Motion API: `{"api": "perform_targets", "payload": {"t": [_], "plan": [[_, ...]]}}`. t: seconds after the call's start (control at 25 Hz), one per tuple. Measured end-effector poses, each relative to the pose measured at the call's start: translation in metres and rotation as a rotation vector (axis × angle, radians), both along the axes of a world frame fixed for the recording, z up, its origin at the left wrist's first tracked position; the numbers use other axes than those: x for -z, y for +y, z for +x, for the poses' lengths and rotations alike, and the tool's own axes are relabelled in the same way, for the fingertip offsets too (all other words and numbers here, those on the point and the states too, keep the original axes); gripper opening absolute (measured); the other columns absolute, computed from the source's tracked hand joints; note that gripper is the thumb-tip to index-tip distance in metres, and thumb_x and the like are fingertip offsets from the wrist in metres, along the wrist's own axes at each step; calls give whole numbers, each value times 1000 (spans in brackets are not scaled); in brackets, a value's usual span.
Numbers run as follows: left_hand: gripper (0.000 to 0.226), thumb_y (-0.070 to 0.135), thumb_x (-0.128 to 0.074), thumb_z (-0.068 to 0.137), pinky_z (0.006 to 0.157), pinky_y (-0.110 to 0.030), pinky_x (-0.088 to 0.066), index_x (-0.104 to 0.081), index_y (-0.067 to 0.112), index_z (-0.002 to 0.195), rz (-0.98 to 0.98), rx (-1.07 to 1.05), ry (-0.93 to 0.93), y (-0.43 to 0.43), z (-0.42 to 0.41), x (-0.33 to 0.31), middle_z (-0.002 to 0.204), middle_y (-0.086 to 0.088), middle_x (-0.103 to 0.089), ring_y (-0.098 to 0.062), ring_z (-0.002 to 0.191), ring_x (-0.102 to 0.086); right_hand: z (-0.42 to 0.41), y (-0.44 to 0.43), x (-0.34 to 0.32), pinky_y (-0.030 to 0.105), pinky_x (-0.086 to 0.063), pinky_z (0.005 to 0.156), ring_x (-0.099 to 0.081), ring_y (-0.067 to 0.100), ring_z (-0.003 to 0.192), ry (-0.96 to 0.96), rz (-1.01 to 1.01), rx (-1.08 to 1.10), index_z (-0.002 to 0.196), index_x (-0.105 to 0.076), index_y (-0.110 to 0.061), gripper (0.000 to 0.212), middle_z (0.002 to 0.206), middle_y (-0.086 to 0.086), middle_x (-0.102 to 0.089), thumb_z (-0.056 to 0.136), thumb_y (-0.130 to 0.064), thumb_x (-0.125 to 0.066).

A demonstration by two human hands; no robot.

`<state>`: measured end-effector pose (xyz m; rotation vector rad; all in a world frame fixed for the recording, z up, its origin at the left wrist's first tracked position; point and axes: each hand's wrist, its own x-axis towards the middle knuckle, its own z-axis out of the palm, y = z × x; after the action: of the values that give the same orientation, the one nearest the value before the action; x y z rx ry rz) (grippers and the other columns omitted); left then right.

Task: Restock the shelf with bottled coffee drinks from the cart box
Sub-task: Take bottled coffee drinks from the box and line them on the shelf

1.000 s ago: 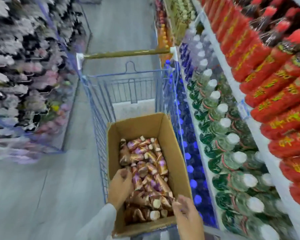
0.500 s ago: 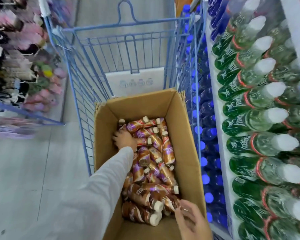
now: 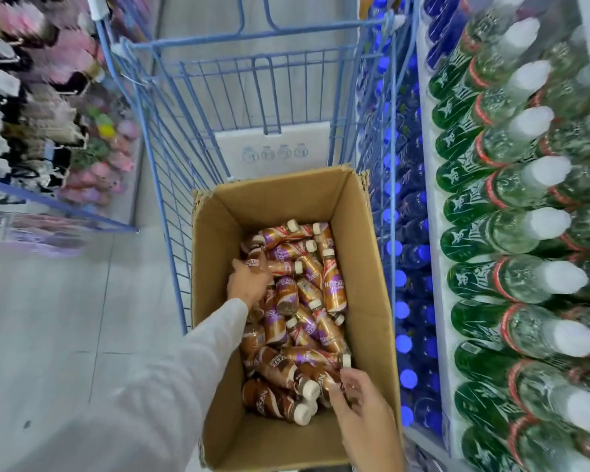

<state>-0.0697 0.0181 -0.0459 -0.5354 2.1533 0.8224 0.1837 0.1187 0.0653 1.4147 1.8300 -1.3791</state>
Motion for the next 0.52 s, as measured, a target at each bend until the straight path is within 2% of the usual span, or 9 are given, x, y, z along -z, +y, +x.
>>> {"api": "perform_targets", "payload": {"t": [0.08, 0.16, 0.24, 0.32, 0.44, 0.52], "plan": [[74, 43, -73, 80, 88, -53, -58, -31, 21, 138, 212, -66, -73, -22, 26, -44, 121, -13, -63, -30, 100, -67, -10, 5, 4, 29, -48, 100, -59, 7, 113, 9, -4, -102, 121, -60, -33, 28, 117, -14, -64, 94, -38, -64], [66, 31, -78, 83, 82, -46, -62, -35, 29, 134, 367, -84, -117, -44, 53, -84, 116, -2, -59, -22, 96, -67, -22, 4, 14, 30, -48, 100, -60, 8, 115, 37, 3, -185, 126, -59, -29, 32, 122, -13, -64, 95, -38, -62], [66, 32, -80, 82, 79, -36, -62, -38, 37, 133, 395, -67, -75, -63, 78, -118, 118, 12, -52, -13, 102, -62, -37, -2, 30, 28, -48, 99, -59, 10, 117, 25, -13, -282, 131, -57, -26, 37, 126, -10, -63, 97, -38, -60], [69, 35, -81, 79, 77, -27, -57, -39, 40, 134, 380, -118, -2, -83, 97, -135, 120, 14, -52, -8, 105, -57, -54, -12, 47, 31, -48, 99, -58, 16, 121, -13, -29, -375, 134, -56, -22, 39, 130, -4, -62, 97, -34, -60], [86, 43, -86, 68, 82, -31, -59, -43, 34, 142, 391, -226, 13, -109, 113, -144, 130, 6, -56, -12, 110, -59, -78, -25, 71, 35, -49, 99, -60, 23, 120, 1, 0, -578, 130, -60, -22, 35, 128, 2, -64, 96, -17, -55], [86, 46, -82, 62, 79, -31, -60, -46, 35, 140, 410, -247, 33, -120, 119, -147, 128, 7, -58, -16, 111, -60, -89, -27, 87, 36, -51, 98, -60, 23, 118, 21, -3, -817, 130, -63, -29, 43, 130, 1, -64, 94, -7, -52]]}}
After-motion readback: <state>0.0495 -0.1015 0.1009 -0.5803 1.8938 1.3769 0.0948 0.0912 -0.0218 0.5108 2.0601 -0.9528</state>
